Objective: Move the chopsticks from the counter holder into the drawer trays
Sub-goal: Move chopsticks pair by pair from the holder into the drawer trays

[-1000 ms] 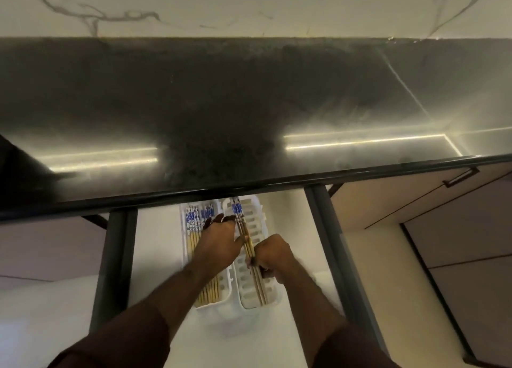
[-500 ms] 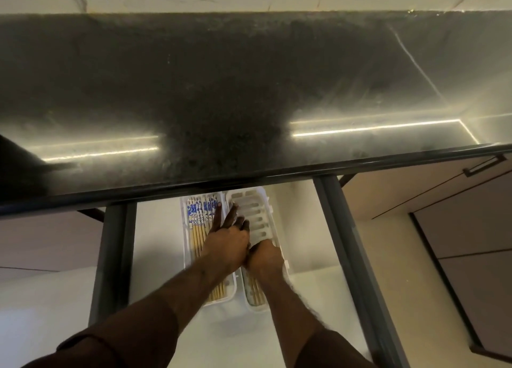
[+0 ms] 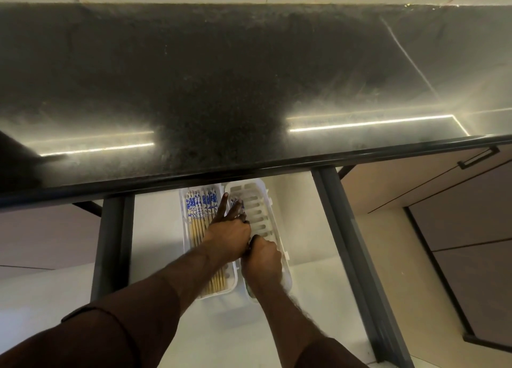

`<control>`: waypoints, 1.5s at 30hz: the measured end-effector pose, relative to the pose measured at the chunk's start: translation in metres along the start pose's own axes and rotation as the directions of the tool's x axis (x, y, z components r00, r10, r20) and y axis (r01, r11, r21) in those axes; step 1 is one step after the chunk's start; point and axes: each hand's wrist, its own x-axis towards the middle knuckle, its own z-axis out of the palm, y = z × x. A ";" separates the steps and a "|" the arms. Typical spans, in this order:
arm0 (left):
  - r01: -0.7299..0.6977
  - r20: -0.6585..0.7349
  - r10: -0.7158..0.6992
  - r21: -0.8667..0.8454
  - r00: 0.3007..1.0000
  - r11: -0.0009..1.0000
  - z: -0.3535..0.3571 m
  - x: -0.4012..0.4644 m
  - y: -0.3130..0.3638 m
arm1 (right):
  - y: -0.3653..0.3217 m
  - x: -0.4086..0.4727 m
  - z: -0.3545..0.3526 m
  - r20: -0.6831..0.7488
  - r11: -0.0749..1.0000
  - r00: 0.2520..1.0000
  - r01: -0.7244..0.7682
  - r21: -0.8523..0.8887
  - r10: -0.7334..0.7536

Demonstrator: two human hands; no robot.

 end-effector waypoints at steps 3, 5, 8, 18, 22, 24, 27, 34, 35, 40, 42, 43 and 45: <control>-0.011 0.017 0.010 0.010 1.000 1.000 0.000 0.000 0.001 | 0.000 -0.001 -0.001 -0.024 1.000 1.000 0.018 -0.002 -0.018; -0.017 0.036 0.016 0.020 0.999 1.000 0.002 0.001 0.001 | 0.004 -0.005 0.000 -0.028 0.999 0.999 0.035 0.010 -0.034; -0.029 0.028 0.029 0.028 0.999 0.999 0.008 0.005 0.001 | 0.005 -0.007 -0.001 -0.017 0.999 1.000 0.025 0.028 -0.025; -0.039 -0.006 0.038 -0.053 0.999 0.998 0.002 0.005 0.001 | 0.004 -0.024 -0.024 -0.039 0.999 0.998 0.043 0.030 -0.042; -0.082 -0.098 0.064 -0.190 0.993 0.978 -0.011 -0.012 0.001 | 0.004 -0.040 -0.050 -0.047 0.997 0.998 0.054 0.047 -0.052; -0.093 -0.164 0.061 -0.198 0.985 0.976 -0.021 -0.025 0.001 | 0.002 -0.050 -0.064 -0.079 0.995 0.994 0.078 0.061 -0.073; -0.078 -0.245 0.014 -0.254 0.969 0.964 -0.044 -0.053 0.004 | -0.002 -0.071 -0.091 -0.145 0.989 0.982 0.133 0.058 -0.123; -0.008 -0.353 -0.185 -0.479 0.917 0.878 -0.092 -0.151 0.018 | -0.024 -0.143 -0.138 -0.302 0.944 0.918 0.306 0.124 -0.258; 0.008 -0.364 -0.219 -0.500 0.905 0.866 -0.098 -0.168 0.022 | -0.028 -0.157 -0.142 -0.323 0.933 0.905 0.334 0.133 -0.278; -0.014 -0.457 -0.285 -0.547 0.842 0.837 -0.113 -0.246 0.019 | -0.048 -0.219 -0.157 -0.407 0.888 0.843 0.438 0.142 -0.350; -0.038 -0.487 -0.288 -0.556 0.825 0.831 -0.116 -0.276 0.008 | -0.061 -0.236 -0.160 -0.420 0.879 0.824 0.463 0.116 -0.379; -0.047 -0.507 -0.290 -0.551 0.812 0.833 -0.117 -0.286 0.002 | -0.068 -0.243 -0.161 -0.421 0.874 0.819 0.473 0.114 -0.389; -0.060 -0.559 -0.302 -0.537 0.772 0.841 -0.120 -0.312 -0.016 | -0.087 -0.256 -0.161 -0.415 0.855 0.804 0.507 0.106 -0.425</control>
